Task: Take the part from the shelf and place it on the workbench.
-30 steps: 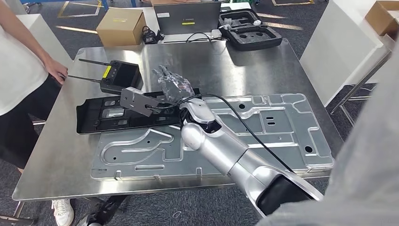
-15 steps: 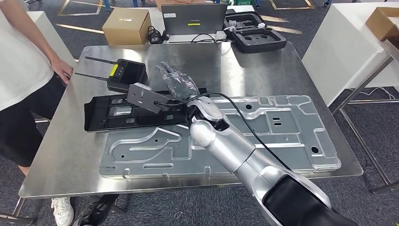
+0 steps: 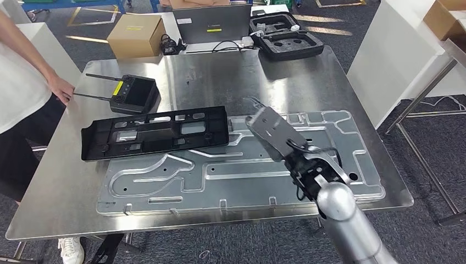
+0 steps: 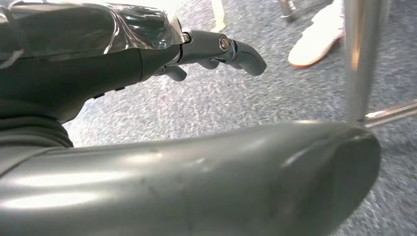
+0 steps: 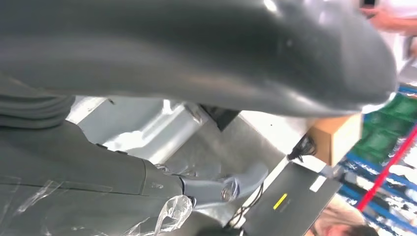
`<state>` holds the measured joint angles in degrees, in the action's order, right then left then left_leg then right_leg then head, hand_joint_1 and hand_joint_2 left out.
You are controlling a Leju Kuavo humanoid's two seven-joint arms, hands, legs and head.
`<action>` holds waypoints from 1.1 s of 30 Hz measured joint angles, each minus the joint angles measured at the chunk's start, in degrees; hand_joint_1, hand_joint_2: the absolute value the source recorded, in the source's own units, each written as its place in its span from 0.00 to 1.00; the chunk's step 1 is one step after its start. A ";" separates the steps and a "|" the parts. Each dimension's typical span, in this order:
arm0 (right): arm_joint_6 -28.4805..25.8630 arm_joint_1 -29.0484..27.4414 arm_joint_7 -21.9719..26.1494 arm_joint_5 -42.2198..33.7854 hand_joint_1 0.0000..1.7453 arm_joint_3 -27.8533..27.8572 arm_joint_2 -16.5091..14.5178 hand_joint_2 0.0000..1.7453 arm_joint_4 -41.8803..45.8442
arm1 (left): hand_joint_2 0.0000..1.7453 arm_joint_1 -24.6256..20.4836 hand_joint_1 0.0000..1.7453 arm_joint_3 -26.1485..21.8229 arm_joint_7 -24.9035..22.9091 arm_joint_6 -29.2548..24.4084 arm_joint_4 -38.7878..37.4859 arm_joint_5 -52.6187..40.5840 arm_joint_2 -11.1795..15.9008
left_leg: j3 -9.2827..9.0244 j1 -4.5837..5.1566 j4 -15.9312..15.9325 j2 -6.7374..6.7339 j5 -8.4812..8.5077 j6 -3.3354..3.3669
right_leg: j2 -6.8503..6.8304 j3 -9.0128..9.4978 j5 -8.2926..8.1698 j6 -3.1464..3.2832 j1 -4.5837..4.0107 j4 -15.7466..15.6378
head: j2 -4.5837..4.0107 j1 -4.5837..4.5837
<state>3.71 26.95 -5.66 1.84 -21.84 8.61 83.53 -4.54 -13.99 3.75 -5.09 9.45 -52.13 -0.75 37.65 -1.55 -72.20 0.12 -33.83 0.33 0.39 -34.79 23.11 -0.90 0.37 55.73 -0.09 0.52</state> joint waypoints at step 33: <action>-3.33 -13.47 4.82 0.71 0.00 14.76 9.21 0.00 17.95 | 0.00 -0.78 0.00 -3.16 -0.34 0.30 -0.01 -1.40 0.84 | -2.50 1.01 3.64 0.16 5.78 0.29 | -0.29 -0.09 -1.15 0.81 -0.51 -1.46 | 0.00 0.01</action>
<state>0.38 13.48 -0.84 2.55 -7.08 17.81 101.48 -5.32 -17.14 3.41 -4.79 9.44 -53.54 0.09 35.14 -0.55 -68.57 0.28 -28.06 0.62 0.09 -34.88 21.95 -0.10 -0.14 54.28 -0.09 0.53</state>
